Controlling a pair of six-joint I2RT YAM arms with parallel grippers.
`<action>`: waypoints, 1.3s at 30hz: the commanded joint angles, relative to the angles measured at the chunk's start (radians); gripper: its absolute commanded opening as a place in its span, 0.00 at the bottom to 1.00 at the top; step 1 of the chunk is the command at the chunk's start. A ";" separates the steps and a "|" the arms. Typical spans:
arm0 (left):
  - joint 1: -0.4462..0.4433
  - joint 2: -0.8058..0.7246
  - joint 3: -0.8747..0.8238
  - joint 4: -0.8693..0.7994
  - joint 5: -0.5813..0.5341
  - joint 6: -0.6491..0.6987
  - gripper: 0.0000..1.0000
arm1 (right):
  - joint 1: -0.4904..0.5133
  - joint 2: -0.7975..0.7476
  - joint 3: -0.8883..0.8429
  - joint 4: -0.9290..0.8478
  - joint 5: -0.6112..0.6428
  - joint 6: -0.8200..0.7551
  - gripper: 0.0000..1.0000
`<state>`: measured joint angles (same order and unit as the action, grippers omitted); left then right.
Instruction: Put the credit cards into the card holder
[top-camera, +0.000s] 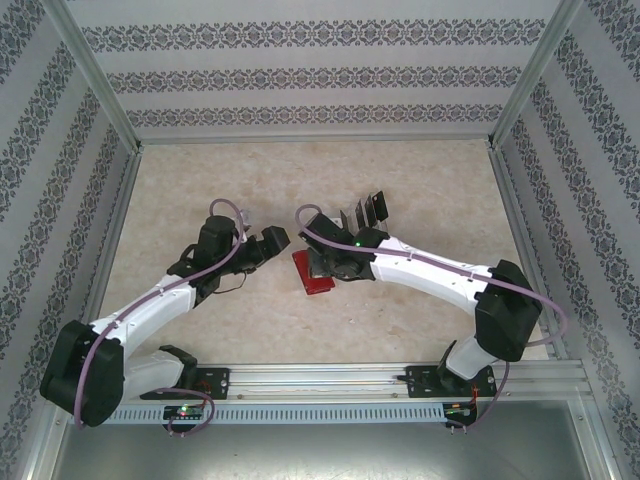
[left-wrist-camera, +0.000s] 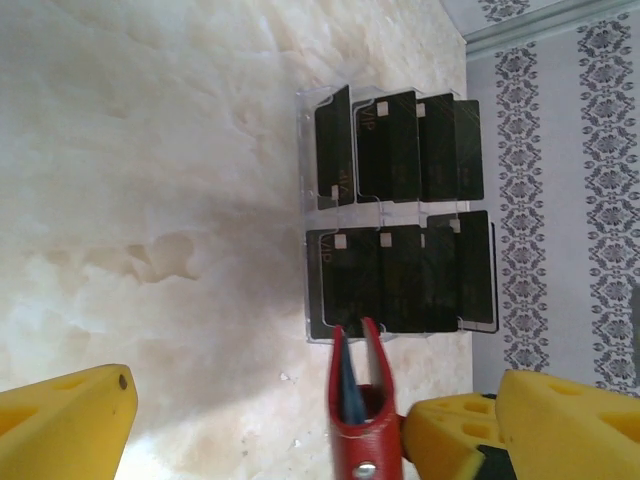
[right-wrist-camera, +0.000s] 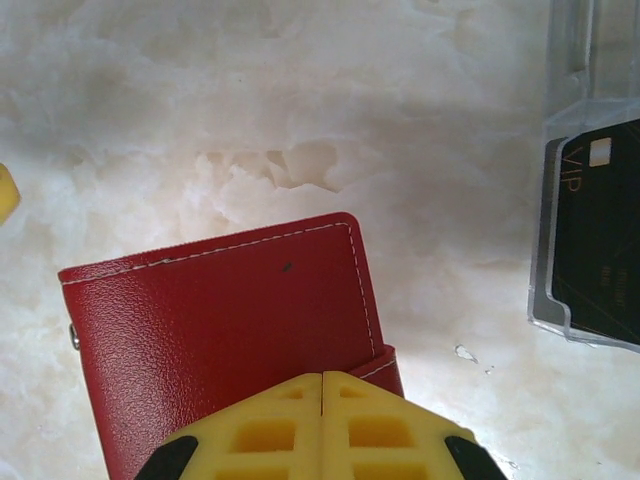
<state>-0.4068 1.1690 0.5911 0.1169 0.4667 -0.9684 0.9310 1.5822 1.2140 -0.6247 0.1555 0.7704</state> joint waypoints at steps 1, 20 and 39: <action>-0.034 0.021 0.005 0.075 -0.013 -0.033 0.92 | -0.009 0.017 0.037 0.014 -0.013 -0.022 0.00; -0.122 0.190 0.002 0.243 -0.001 -0.089 0.48 | -0.021 0.035 0.044 0.044 -0.029 -0.030 0.00; -0.106 0.165 0.059 0.266 0.052 0.090 0.00 | -0.164 -0.166 -0.202 0.195 -0.137 -0.025 0.35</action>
<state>-0.5152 1.3483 0.6151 0.3302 0.4805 -0.9245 0.7719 1.4342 1.0386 -0.4942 0.0612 0.7498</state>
